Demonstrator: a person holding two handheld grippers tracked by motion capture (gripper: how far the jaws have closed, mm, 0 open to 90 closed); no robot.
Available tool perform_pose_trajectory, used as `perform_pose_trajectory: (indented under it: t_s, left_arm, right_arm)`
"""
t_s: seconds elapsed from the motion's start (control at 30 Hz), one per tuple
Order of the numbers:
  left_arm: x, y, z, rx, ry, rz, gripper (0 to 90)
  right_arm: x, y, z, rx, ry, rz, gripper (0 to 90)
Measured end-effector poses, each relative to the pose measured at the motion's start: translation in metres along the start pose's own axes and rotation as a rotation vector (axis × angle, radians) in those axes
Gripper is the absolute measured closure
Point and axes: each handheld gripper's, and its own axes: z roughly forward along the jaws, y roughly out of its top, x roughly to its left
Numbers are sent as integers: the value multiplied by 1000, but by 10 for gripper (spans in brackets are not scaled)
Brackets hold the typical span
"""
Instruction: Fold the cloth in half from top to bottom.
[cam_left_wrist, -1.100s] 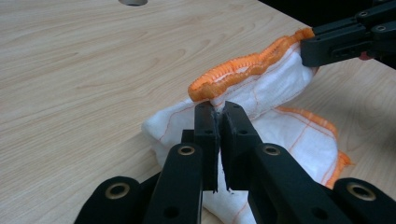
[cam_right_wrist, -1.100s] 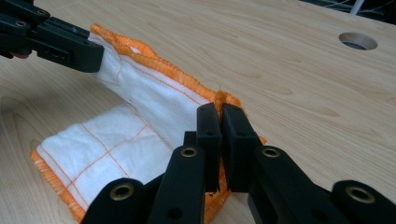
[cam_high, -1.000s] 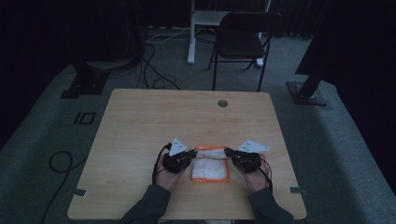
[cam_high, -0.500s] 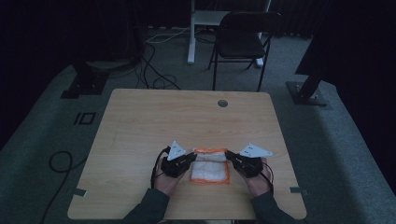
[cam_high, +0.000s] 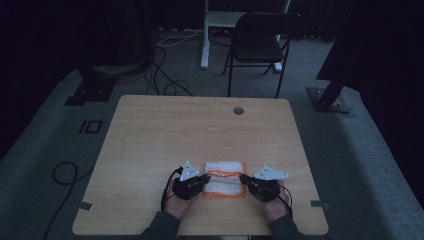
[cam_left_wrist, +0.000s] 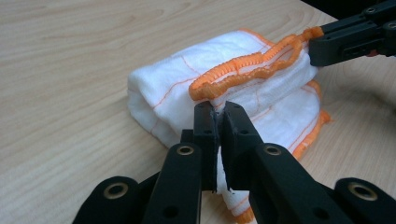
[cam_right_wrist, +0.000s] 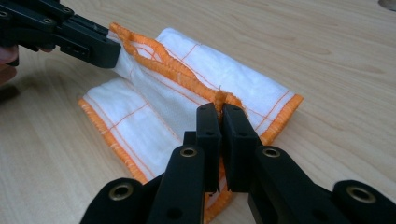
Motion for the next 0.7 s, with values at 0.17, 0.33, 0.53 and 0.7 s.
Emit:
perform_pose_trajectory:
  t_s: [0.17,0.33,0.53,0.7]
  left_arm:
    - [-1,-2,-2,-1,-4,-11,725]
    - [-6,3,-8,-27,-30,10,624]
    - [-8,6,-16,-52,-32,14,632]
    - [-4,8,-17,-46,-21,4,659]
  right_arm:
    - [3,-5,-1,5,14,7,861]
    - [5,-6,-2,5,17,13,860]
    - [6,-8,-4,9,26,16,853]
    - [8,-11,-7,8,53,17,801]
